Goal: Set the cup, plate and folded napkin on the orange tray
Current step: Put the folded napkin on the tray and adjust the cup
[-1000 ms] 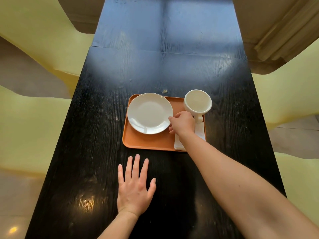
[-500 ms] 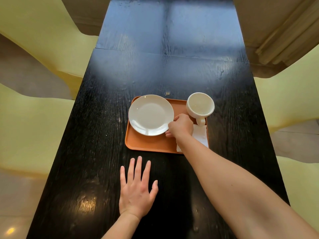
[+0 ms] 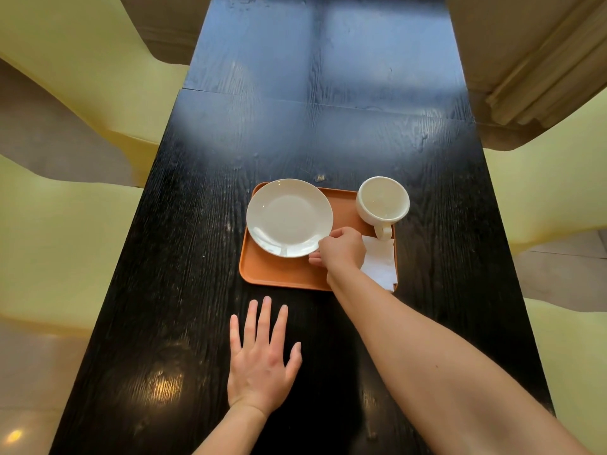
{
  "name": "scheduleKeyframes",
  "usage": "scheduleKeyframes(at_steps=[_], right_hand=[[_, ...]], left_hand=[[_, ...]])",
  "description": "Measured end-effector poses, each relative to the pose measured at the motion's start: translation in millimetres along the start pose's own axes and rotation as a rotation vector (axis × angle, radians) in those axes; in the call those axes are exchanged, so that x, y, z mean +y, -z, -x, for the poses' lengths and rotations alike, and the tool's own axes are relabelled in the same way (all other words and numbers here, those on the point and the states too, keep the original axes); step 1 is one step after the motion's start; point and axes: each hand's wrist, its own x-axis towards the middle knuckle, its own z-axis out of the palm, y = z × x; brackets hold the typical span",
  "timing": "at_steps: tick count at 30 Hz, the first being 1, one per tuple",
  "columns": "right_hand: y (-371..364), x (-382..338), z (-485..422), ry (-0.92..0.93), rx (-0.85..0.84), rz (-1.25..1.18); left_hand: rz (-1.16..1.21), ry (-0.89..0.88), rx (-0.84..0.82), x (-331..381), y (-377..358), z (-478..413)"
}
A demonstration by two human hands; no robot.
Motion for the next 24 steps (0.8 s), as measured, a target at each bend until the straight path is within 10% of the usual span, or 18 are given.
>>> scheduleKeyframes(at_steps=[24], right_hand=[[-0.2, 3.6, 5.9, -0.024, -0.021, -0.024]], left_hand=[[-0.01, -0.004, 0.01, -0.6, -2.4, -0.2]])
